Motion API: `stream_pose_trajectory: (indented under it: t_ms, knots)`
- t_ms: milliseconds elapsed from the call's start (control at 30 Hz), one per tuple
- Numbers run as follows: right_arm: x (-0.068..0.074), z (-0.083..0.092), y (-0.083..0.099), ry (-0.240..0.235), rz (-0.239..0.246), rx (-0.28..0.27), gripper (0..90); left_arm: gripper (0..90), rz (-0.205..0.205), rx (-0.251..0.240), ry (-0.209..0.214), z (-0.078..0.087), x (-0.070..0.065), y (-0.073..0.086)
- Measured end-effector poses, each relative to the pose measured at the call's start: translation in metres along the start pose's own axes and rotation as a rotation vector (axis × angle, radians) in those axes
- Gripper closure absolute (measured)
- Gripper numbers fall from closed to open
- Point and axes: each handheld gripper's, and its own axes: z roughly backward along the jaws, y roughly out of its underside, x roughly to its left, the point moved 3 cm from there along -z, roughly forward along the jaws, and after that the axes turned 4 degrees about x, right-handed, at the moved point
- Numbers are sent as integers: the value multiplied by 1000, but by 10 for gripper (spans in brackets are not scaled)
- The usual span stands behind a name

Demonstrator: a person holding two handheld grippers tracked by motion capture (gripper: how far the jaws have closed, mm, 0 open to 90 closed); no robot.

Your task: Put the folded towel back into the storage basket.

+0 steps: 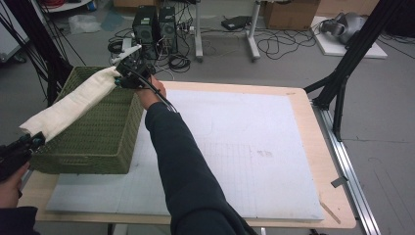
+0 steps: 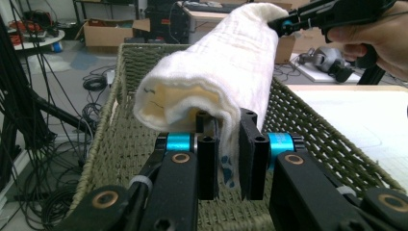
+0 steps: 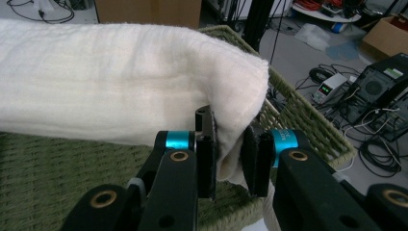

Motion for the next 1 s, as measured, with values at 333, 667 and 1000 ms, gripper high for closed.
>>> stream_pose_trajectory:
  t_ms: [333,667,1000]
  knots:
    - [-1,-12,1,7,-15,7,785,798,-6,28,-17,-9,6,2]
    - [-1,-29,14,35,1,87,589,486,-9,96,-12,-13,14,10]
    - [-6,-7,19,25,-4,48,504,426,-26,26,-17,4,13,0]
